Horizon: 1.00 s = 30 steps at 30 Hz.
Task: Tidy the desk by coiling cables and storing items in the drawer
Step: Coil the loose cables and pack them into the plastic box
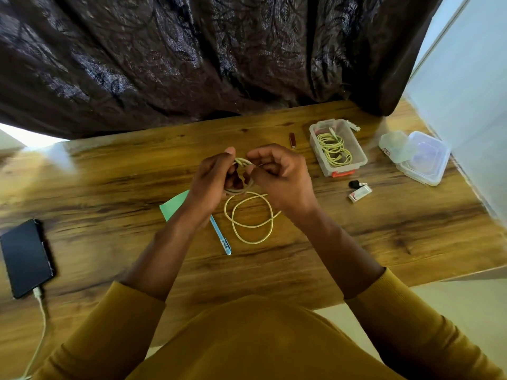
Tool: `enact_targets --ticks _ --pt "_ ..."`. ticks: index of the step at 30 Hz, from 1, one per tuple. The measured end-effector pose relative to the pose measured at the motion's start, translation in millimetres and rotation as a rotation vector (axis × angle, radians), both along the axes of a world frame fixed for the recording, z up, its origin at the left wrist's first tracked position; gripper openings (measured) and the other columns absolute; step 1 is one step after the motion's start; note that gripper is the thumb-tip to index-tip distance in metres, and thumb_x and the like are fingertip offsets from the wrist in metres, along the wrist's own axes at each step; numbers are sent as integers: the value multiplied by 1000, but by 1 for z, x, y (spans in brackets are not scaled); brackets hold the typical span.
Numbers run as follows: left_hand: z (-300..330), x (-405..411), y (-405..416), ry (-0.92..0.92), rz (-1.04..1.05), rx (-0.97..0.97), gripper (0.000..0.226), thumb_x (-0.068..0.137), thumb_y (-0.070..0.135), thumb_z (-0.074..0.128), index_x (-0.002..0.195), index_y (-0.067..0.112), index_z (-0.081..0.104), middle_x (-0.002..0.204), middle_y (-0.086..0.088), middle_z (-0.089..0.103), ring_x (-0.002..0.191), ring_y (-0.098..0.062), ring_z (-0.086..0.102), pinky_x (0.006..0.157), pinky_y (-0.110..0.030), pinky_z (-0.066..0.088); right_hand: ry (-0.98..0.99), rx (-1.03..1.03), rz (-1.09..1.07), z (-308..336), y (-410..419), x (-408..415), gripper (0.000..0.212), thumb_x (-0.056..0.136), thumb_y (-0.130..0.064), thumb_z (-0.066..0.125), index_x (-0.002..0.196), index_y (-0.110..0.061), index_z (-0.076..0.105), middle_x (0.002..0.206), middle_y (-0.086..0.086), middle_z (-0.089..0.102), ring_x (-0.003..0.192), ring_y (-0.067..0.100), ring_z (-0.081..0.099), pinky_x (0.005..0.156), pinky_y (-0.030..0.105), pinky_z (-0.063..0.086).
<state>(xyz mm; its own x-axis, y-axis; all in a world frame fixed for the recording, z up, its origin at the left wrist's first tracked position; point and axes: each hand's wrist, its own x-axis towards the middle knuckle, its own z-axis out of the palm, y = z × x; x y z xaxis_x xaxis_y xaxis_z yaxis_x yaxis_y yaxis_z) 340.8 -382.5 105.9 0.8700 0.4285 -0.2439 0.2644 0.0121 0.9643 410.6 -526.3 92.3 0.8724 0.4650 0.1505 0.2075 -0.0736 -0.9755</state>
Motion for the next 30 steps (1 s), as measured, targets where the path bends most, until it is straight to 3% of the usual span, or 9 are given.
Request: enact_targets --ticks 4,9,12,14,16,21,23,26,30 --pt "2 -1 5 11 20 -85 46 97 52 56 95 9 73 102 -25 72 98 -30 75 87 -49 62 61 97 128 5 -7 5 17 98 4 62 111 1 73 102 16 77 91 28 77 76 34 63" --pt "5 -3 6 -7 21 -140 39 108 38 52 90 8 69 87 -9 72 89 -23 74 87 -50 61 57 84 252 9 -10 13 22 99 8 59 116 3 72 106 13 77 96 23 76 77 29 61" --pt "7 -5 6 -39 7 -130 64 95 52 60 105 -11 62 103 -33 64 100 -34 69 94 -54 57 63 97 304 11 -12 16 21 96 9 64 115 7 70 105 20 76 93 27 77 76 33 63" --pt "7 -7 7 -52 -40 -119 81 86 61 61 114 -15 58 113 -39 62 105 -38 68 98 -53 56 83 89 334 13 -13 15 21 93 9 68 114 10 69 103 22 75 90 28 77 74 34 64" --pt "6 -7 8 -49 -89 -69 73 87 63 58 105 -7 63 109 -36 65 99 -37 69 93 -50 54 91 46 334 14 -14 16 20 91 9 71 111 9 70 99 20 76 87 28 77 72 34 65" --pt "8 -9 8 -37 -169 20 38 99 42 50 89 11 68 96 -36 62 88 -33 62 82 -44 48 58 -118 308 12 -14 18 15 88 5 76 102 -1 74 93 12 77 83 28 78 72 48 66" --pt "7 -9 8 -21 -180 39 32 104 35 51 83 17 67 85 -20 67 84 -26 63 80 -40 48 58 -153 303 11 -13 17 14 88 3 76 100 -3 73 92 11 77 82 26 78 72 47 66" --pt "3 -8 8 12 -115 36 31 107 21 51 81 27 65 71 15 71 74 0 66 82 -35 48 95 -178 264 9 -10 16 12 89 0 74 97 -8 73 91 9 77 81 26 78 73 52 65" --pt "2 -7 7 4 -92 70 31 107 18 49 80 27 61 65 23 67 67 10 63 78 -25 49 134 -202 167 8 -5 16 12 90 -1 72 95 -11 71 88 6 77 76 23 78 71 53 65"
